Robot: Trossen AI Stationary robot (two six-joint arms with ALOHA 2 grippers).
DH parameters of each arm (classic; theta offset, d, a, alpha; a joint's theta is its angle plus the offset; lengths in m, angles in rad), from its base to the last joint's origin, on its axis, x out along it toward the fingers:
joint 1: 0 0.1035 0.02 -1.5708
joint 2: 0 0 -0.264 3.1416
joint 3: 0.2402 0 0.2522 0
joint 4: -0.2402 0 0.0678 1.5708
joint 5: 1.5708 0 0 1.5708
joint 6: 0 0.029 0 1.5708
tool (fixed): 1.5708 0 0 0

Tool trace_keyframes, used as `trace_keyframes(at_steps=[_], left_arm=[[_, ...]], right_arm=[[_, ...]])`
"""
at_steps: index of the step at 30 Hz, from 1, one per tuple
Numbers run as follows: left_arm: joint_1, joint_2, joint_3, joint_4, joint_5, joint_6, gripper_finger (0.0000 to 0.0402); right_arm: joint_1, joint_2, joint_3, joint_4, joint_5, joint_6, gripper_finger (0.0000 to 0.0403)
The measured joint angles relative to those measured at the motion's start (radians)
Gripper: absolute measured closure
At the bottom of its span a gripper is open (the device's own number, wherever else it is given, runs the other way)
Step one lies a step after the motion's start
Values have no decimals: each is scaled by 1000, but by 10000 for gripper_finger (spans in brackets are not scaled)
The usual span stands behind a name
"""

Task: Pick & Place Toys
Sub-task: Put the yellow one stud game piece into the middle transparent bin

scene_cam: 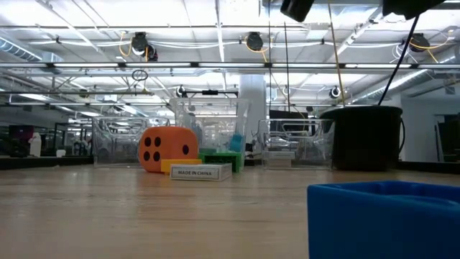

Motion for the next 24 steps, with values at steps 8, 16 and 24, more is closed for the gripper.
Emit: trace_keyframes(at_steps=[8, 16, 24], left_arm=[[85, 0, 0, 136, 99, 161, 168], [85, 35, 1, 153, 92, 315, 132], [83, 80, 1, 175, 27, 394, 142]], right_arm=[[-50, 1, 0, 60, 0, 90, 403], [-84, 1, 0, 121, 0, 153, 403], [-99, 0, 0, 164, 0, 174, 403]])
